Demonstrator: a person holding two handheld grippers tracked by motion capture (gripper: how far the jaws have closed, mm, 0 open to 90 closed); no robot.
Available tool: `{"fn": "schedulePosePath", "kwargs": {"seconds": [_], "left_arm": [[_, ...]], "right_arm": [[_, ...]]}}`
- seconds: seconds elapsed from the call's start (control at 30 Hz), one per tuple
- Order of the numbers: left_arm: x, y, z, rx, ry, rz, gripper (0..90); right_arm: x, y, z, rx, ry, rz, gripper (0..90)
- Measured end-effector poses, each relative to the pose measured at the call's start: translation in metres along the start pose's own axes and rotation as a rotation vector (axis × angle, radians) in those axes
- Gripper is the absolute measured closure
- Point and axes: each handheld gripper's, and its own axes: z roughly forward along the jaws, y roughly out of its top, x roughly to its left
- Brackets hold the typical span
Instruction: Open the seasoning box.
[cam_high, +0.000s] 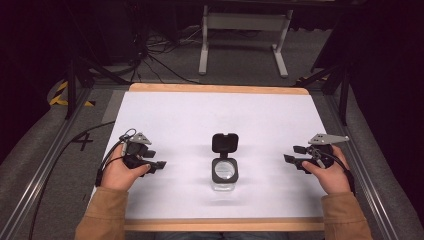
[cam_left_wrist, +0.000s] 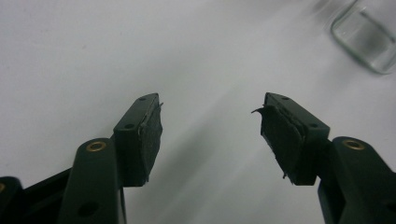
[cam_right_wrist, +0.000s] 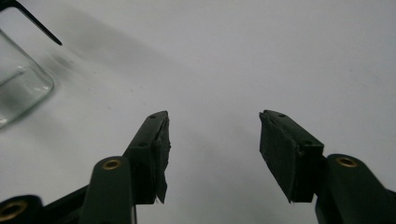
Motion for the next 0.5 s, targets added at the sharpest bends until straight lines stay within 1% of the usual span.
{"fn": "schedulePosePath", "kwargs": {"seconds": [0.03,0.07,0.17,0.27,0.37,0.4,0.43,0.5], "left_arm": [[0.002,-0.001,0.002,0.003,0.001,0.009,37.3],[0.002,-0.001,0.003,0.01,0.0,0.002,36.8],[0.002,-0.003,0.009,0.026,0.005,0.017,35.7],[0.002,-0.003,0.014,0.049,-0.007,0.028,33.3],[0.0,-0.004,0.018,0.068,-0.006,0.046,30.9],[0.0,-0.004,0.019,0.081,-0.011,0.052,29.7],[-0.001,-0.004,0.02,0.091,-0.016,0.055,29.3],[-0.002,-0.004,0.021,0.097,-0.027,0.061,28.7]], "right_arm": [[-0.001,-0.002,0.002,0.01,-0.002,0.003,42.9],[-0.002,-0.003,0.004,0.021,-0.009,0.005,42.9],[-0.005,-0.008,0.012,0.047,-0.012,0.005,42.9],[-0.006,-0.012,0.018,0.067,-0.009,0.007,42.9],[-0.007,-0.015,0.023,0.087,-0.004,0.017,42.9],[-0.008,-0.017,0.024,0.092,-0.005,0.011,42.9],[-0.008,-0.017,0.026,0.102,-0.004,0.019,42.6],[-0.008,-0.019,0.028,0.124,-0.004,0.006,42.3]]}}
